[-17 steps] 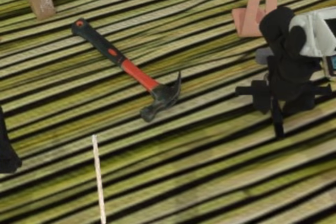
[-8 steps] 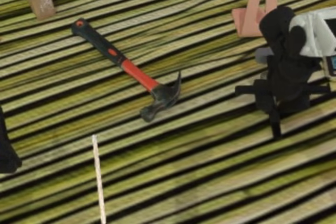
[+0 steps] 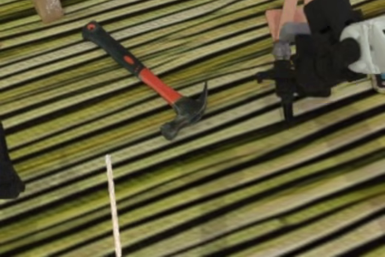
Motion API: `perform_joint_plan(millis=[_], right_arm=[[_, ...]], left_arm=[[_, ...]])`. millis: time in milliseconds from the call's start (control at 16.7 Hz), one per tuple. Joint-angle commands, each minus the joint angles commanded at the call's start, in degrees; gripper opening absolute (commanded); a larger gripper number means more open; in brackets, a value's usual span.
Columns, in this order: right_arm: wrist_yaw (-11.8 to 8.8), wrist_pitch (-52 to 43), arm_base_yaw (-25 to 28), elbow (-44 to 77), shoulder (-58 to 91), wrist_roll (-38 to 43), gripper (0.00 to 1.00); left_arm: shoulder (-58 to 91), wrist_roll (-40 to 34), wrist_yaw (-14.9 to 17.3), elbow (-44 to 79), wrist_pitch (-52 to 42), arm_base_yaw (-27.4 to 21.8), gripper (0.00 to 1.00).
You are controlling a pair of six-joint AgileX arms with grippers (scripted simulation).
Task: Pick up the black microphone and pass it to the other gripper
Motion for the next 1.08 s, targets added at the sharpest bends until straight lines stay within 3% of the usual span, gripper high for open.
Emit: perform_joint_plan(millis=[660, 900, 1080], right_arm=[[-17.17, 52.17, -0.62, -15.85, -11.98, -10.30, 0.00], [-20.80, 61.93, -0.81, -19.01, -15.92, -12.83, 0.00], [-21.31, 63.19, -0.85, -19.46, -16.54, -13.21, 0.00]], left_arm=[[0.00, 0.00, 0.00, 0.00, 0.00, 0.00, 1.00], [0.00, 0.00, 0.00, 0.00, 0.00, 0.00, 1.00], [0.00, 0.00, 0.00, 0.00, 0.00, 0.00, 1.00]])
